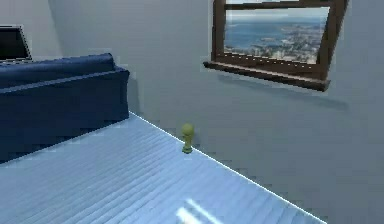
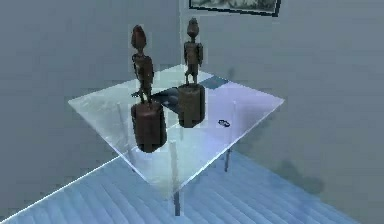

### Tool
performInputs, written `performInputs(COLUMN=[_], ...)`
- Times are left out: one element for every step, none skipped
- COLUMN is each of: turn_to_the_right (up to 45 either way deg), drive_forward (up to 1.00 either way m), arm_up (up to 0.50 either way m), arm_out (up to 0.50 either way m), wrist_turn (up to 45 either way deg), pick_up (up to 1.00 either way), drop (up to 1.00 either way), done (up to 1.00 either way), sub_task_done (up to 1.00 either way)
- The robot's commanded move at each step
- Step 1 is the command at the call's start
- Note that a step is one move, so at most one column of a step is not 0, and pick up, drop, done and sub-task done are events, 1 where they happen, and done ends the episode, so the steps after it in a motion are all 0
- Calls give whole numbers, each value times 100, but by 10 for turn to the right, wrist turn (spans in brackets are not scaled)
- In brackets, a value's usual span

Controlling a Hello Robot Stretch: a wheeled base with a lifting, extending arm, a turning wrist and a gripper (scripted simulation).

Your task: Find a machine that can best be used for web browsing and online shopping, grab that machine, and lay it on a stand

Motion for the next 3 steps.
performInputs(turn_to_the_right=[450,450,300], drive_forward=[0,0,0], arm_up=[0,0,0], arm_out=[0,0,0], wrist_turn=[0,0,0], pick_up=[0,0,0], drop=[0,0,0], done=[0,0,0], sub_task_done=[0,0,0])
